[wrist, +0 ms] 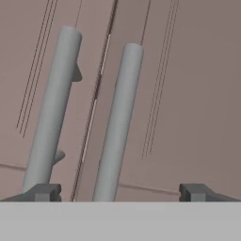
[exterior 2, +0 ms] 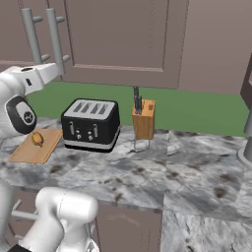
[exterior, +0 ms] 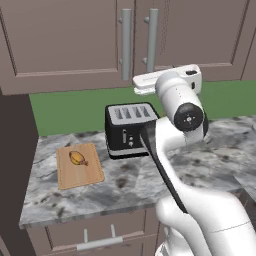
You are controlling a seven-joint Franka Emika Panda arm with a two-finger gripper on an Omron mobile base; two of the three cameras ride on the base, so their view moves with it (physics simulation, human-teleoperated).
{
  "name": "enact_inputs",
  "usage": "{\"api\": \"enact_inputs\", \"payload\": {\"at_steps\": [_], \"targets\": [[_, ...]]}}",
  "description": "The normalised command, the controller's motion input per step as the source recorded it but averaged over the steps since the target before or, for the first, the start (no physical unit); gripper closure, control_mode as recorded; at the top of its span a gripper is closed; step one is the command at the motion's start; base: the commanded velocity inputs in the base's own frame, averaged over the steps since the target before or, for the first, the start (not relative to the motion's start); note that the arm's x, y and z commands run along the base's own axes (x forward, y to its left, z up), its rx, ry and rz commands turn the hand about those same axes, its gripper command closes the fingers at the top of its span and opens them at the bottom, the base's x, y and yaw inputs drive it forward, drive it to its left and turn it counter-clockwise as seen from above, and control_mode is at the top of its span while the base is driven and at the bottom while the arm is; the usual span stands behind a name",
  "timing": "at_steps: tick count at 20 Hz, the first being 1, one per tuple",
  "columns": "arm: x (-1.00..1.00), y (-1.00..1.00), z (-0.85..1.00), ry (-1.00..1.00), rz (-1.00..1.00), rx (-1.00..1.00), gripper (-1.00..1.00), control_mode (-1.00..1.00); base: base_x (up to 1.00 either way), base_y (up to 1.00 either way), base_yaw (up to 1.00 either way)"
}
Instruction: Open the cabinet, retrieve the rolling pin, and place it next to the meat on the cutting board to prepare for tenderizing.
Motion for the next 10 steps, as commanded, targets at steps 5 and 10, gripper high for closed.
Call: {"api": "enact_inputs", "payload": {"at_steps": [5,10], "targets": [[0.47,0.0,0.0,-0.08,0.0,0.0,-1.0,-1.0,0.0,0.0,0.0],[0.53,0.0,0.0,-0.06,0.0,0.0,-1.0,-1.0,0.0,0.0,0.0]]}}
